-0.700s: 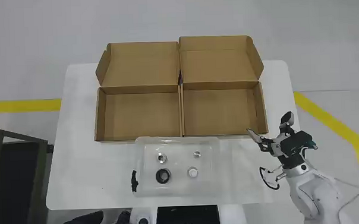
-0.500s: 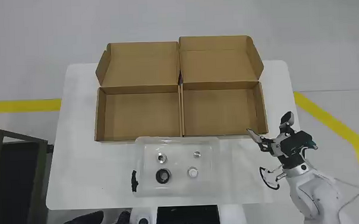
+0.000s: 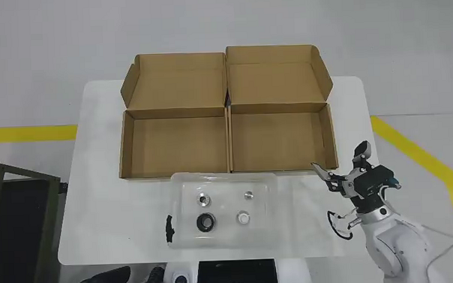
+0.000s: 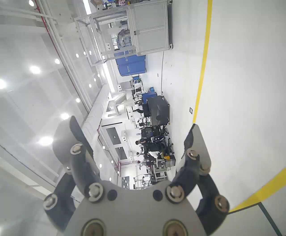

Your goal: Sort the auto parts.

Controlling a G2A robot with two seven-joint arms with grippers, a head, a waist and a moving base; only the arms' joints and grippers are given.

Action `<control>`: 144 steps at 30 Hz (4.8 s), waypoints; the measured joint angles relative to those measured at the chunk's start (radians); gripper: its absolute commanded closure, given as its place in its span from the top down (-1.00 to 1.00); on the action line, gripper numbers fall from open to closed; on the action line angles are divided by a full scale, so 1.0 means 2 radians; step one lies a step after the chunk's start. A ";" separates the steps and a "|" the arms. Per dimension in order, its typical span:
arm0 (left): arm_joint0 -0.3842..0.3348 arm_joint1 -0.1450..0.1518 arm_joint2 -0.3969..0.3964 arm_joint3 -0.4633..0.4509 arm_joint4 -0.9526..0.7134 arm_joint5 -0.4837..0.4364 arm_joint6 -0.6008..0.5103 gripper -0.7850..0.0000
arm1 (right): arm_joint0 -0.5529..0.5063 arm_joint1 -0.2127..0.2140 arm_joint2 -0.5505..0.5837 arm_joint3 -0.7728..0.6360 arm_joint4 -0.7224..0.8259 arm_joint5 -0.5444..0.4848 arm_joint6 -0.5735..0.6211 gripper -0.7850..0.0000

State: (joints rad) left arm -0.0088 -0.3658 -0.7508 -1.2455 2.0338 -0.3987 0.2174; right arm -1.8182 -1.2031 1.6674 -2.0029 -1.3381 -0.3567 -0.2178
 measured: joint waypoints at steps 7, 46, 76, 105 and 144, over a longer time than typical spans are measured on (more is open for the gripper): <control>0.000 0.000 0.000 0.000 0.000 0.000 0.000 1.00 | 0.003 0.000 -0.004 -0.005 -0.008 -0.005 0.007 1.00; 0.000 0.000 0.000 0.000 0.000 0.000 0.000 1.00 | 0.077 0.020 -0.201 -0.065 -0.112 -0.244 0.239 1.00; 0.000 0.000 0.000 0.000 0.000 0.000 0.000 1.00 | 0.114 0.029 -0.245 -0.022 -0.123 -0.233 0.291 -0.02; 0.000 0.000 0.000 0.000 0.000 0.000 0.000 1.00 | 0.119 0.042 -0.227 -0.030 -0.034 -0.248 0.220 -1.00; 0.000 0.000 0.000 0.000 0.000 0.000 0.000 1.00 | 0.144 0.041 -0.160 0.043 0.360 -0.160 0.147 -1.00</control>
State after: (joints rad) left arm -0.0088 -0.3658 -0.7508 -1.2455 2.0338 -0.3987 0.2174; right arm -1.5303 -1.1215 1.3473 -1.9173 -0.6180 -0.6761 0.0757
